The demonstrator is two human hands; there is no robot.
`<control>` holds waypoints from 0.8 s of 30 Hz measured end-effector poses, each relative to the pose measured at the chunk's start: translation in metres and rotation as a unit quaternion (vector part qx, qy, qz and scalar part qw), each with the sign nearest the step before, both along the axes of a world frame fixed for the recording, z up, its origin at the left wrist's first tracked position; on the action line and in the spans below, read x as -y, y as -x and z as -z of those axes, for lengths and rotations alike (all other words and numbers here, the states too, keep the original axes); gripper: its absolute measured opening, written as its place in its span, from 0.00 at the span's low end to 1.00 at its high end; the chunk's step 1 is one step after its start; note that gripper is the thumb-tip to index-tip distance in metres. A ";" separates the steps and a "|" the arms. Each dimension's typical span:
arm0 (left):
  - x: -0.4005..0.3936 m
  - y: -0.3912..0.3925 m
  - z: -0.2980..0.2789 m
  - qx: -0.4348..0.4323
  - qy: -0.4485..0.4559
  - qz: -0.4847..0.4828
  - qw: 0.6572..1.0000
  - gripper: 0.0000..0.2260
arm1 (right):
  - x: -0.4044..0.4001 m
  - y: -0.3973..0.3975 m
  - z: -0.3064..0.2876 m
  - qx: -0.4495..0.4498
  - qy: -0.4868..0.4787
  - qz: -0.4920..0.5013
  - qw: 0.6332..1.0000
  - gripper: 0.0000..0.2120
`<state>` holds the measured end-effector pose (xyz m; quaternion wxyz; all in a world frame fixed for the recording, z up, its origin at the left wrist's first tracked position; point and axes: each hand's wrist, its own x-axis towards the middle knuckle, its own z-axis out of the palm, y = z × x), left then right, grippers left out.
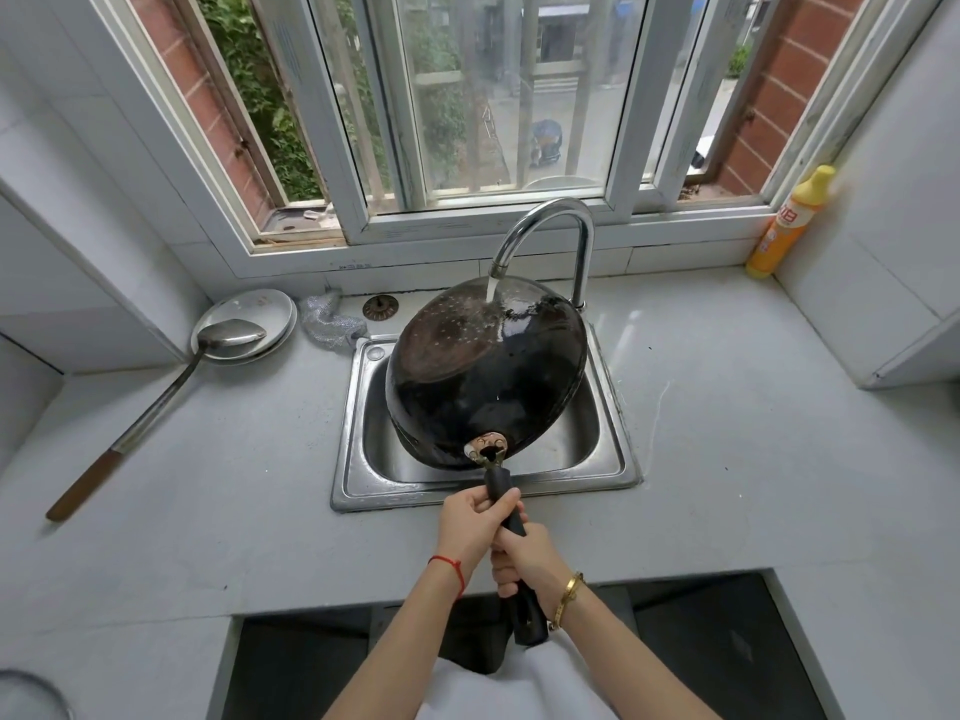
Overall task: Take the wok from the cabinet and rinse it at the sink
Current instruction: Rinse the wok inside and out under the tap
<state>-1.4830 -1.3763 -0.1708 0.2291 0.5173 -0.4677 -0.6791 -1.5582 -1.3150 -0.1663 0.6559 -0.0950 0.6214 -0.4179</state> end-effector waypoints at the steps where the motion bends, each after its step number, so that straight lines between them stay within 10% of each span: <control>1: 0.000 0.000 0.001 0.001 0.002 0.001 1.000 0.08 | 0.000 0.000 0.000 0.000 0.001 -0.001 1.000 0.15; 24: -0.004 -0.019 -0.002 -0.058 -0.059 -0.061 0.995 0.04 | 0.004 -0.021 0.001 -0.105 0.011 -0.035 0.994 0.11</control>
